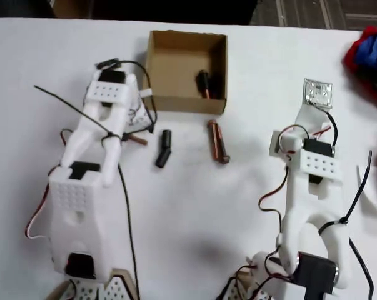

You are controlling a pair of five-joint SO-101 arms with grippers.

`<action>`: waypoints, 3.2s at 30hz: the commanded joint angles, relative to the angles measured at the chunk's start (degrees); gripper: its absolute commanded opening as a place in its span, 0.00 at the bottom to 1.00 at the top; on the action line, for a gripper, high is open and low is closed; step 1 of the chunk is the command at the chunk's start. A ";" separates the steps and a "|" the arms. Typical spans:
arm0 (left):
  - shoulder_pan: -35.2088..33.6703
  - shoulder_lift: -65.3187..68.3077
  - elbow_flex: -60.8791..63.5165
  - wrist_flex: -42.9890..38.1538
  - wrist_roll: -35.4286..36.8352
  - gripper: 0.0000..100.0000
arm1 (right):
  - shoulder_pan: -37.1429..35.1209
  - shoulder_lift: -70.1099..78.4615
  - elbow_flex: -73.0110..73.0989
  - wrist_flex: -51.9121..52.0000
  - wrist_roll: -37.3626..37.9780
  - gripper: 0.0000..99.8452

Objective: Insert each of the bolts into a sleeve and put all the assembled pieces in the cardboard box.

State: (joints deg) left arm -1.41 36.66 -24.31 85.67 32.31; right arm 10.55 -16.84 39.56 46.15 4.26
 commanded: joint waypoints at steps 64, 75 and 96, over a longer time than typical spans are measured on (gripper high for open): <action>0.44 9.41 -10.15 8.35 -46.95 0.12 | 0.31 -0.31 -1.23 -0.31 -0.44 0.02; 0.44 9.23 -10.24 14.95 -47.03 0.19 | 0.31 -0.31 -1.23 -0.31 -0.35 0.02; 1.41 8.44 -10.86 12.57 -47.03 0.02 | 0.31 -0.31 -1.23 -0.31 -0.35 0.02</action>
State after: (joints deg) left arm -1.23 46.33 -33.10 97.63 -14.64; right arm 10.55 -16.84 39.56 46.15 4.26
